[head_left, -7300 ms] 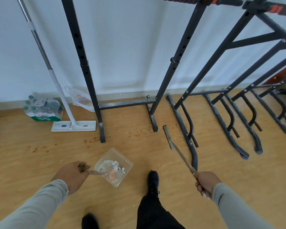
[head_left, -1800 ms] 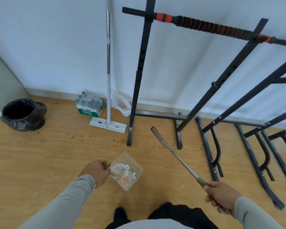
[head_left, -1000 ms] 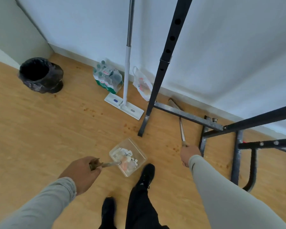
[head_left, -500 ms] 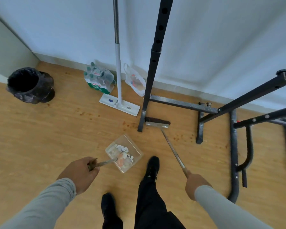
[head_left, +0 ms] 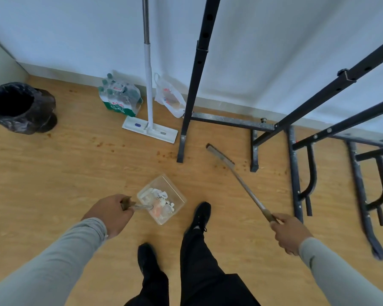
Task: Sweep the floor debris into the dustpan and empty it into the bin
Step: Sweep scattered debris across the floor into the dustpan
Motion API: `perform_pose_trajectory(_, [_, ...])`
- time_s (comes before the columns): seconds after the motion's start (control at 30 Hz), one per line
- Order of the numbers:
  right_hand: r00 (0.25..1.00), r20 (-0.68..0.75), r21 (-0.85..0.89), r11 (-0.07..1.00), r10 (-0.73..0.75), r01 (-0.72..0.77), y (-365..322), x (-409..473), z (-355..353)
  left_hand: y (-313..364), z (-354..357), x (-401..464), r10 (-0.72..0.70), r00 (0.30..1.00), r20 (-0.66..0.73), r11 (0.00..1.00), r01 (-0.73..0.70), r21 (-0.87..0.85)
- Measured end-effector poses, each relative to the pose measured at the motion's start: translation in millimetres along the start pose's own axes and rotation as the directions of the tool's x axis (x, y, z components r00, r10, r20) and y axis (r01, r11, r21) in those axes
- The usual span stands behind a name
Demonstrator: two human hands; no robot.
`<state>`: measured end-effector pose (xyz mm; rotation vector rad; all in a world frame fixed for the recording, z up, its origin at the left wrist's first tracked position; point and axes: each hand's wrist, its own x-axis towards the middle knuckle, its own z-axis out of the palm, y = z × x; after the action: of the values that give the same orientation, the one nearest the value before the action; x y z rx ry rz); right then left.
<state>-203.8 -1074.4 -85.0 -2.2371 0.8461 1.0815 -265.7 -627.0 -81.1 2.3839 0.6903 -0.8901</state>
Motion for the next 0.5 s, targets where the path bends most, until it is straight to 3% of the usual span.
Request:
perform_pose_trajectory(0.27, [0.995,-0.099,0.028,1.000,-0.001,0.004,-98.1,146.2,-18.6,26.9,12.0,28.7,-0.037,0.999,0.033,0.999,0.038,-0.023])
perform_pose_trajectory(0.5, [0.979,-0.200,-0.105,0.994,-0.032,0.011,-140.7,238.7,-10.3,49.2,26.7,72.0,-0.124,0.992,0.040,0.990,0.126,-0.061])
